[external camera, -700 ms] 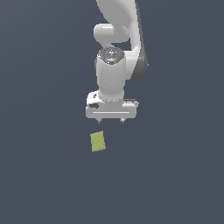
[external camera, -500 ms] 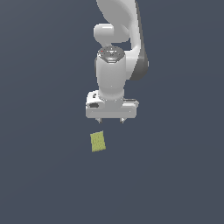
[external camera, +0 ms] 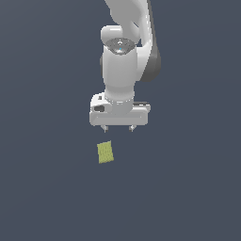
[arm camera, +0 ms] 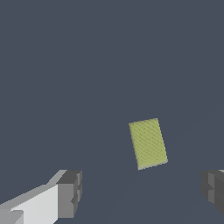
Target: Pick up the object and move it to a goal position.
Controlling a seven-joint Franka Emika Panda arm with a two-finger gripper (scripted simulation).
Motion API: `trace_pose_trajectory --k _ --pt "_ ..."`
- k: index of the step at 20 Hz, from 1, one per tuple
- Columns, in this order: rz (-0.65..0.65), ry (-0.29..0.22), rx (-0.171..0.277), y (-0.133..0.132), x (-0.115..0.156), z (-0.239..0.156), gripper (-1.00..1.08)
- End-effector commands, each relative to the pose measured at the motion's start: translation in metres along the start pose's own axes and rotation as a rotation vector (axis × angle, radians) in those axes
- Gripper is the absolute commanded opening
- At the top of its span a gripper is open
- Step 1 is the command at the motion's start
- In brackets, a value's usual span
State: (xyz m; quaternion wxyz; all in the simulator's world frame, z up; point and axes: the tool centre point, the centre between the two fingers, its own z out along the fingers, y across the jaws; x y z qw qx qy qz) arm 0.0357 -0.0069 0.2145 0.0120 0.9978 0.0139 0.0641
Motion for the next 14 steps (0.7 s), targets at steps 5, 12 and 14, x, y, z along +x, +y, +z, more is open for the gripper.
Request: trace_pose_trajectory --k 5,12,14 --pt "-0.019 -0.011 0.0 0.006 0.0 0.013 1.0" --pt "-0.078 -0.047 0.005 0.025 -0.002 0.055 1.0" --pt "-0.102 -0.062 0.009 0.033 -0.004 0.073 1.0"
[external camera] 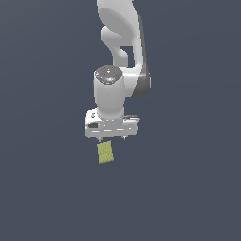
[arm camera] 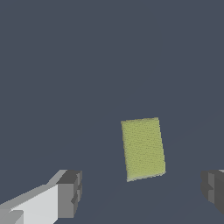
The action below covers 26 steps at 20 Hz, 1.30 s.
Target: Pick up the object and move it to a goal position.
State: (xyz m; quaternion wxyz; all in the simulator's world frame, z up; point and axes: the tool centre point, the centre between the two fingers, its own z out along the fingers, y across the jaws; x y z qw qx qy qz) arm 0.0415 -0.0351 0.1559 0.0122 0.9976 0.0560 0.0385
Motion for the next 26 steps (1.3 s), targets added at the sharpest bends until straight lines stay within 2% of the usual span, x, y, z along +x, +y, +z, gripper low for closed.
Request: trace_pose_trajectory --k 1,10,20,26 --pt "-0.03 -0.019 0.005 0.01 -0.003 0.023 1.0" --pt "-0.111 -0.065 0.028 0.035 -0.015 0.084 1.0" --pt "-0.122 -0.074 0.033 0.04 -0.019 0.098 1.0" --pt "-0.124 -0.074 0.033 0.039 -0.021 0.123 1.0"
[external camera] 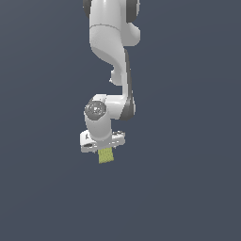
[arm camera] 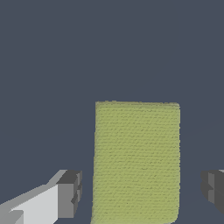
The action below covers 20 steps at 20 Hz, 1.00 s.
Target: Pick up the object and move it to a goal position.
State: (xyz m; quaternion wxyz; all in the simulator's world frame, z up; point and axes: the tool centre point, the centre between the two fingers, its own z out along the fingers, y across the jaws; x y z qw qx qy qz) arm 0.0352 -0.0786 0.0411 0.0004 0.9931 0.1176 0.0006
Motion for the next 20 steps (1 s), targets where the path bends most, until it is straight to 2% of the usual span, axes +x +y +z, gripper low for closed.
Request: trace_pose_trajectory --k 1,9,10,20 --pt "-0.001 -0.001 0.001 0.0 -0.001 0.014 1.0" --pt "-0.002 -0.001 0.001 0.0 0.0 0.031 1.0" --pt "-0.002 -0.001 0.001 0.0 0.0 0.031 -1.0" --pt "-0.001 -0.002 0.0 0.001 -0.001 0.031 -1.0"
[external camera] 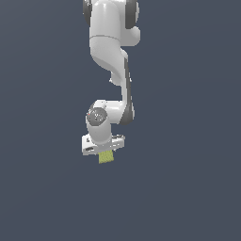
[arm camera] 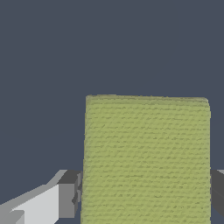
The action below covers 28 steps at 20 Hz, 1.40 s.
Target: Pick up the object and move it to a goal position.
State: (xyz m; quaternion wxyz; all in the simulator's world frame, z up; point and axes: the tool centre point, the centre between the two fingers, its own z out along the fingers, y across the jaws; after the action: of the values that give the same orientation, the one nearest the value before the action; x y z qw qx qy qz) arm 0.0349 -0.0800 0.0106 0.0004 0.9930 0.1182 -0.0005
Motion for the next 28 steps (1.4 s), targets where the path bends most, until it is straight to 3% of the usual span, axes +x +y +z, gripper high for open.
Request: trace_pose_trajectory --k 1,9,21,28 --pt "0.0 0.0 0.0 0.0 0.0 0.0 -1.0" --pt "0.0 0.0 0.0 0.021 -0.015 -0.018 -1.0" --pt "-0.001 0.001 0.001 0.095 -0.067 -0.084 -1.0" --pt "-0.001 0.001 0.001 0.109 -0.075 -0.096 -1.0"
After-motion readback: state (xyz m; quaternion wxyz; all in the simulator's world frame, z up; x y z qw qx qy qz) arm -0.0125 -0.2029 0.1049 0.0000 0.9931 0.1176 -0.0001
